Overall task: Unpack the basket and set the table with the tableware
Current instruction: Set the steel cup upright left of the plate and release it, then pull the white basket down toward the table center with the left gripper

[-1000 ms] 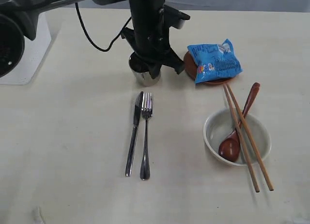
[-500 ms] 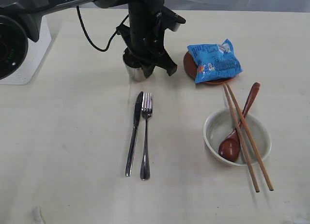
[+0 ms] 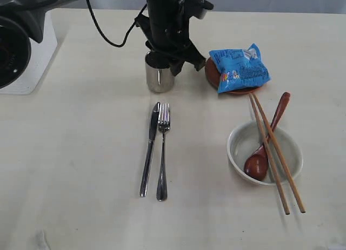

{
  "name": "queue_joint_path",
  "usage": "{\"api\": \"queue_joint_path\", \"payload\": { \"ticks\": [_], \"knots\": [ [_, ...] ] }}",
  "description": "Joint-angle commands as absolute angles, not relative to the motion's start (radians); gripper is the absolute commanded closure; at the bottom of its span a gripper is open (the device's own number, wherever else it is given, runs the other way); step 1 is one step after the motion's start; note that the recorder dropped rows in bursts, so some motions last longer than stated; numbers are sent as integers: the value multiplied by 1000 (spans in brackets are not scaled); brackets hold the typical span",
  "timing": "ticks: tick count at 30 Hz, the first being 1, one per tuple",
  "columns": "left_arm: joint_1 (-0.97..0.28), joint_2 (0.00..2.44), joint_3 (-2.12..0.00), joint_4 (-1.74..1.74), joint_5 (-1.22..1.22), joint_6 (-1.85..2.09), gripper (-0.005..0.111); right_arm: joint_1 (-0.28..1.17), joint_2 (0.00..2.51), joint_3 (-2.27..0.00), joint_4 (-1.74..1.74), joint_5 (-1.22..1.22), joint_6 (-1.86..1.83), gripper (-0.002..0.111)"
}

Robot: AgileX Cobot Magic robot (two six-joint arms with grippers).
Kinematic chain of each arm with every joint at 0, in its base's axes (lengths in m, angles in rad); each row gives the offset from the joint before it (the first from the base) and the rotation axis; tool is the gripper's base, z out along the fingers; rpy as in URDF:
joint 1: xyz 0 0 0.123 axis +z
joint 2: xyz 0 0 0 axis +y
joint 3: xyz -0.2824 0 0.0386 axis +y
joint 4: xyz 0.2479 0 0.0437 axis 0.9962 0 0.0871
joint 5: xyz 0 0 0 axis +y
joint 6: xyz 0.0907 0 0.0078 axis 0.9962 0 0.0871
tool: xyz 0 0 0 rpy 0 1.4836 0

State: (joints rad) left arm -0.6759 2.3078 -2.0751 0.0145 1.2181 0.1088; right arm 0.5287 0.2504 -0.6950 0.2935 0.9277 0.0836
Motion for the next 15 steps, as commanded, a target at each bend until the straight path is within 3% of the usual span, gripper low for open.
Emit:
{"api": "queue_joint_path", "payload": {
  "ticks": [1, 9, 15],
  "knots": [
    [-675, 2308, -2148, 7, 1221, 108, 68, 531, 252, -694, 286, 921, 81, 109],
    [-645, 2176, -2163, 196, 1221, -96, 72, 531, 252, -694, 286, 937, 81, 109],
    [-456, 2008, -2039, 289, 1221, -210, 60, 531, 252, -694, 286, 943, 79, 109]
  ]
}}
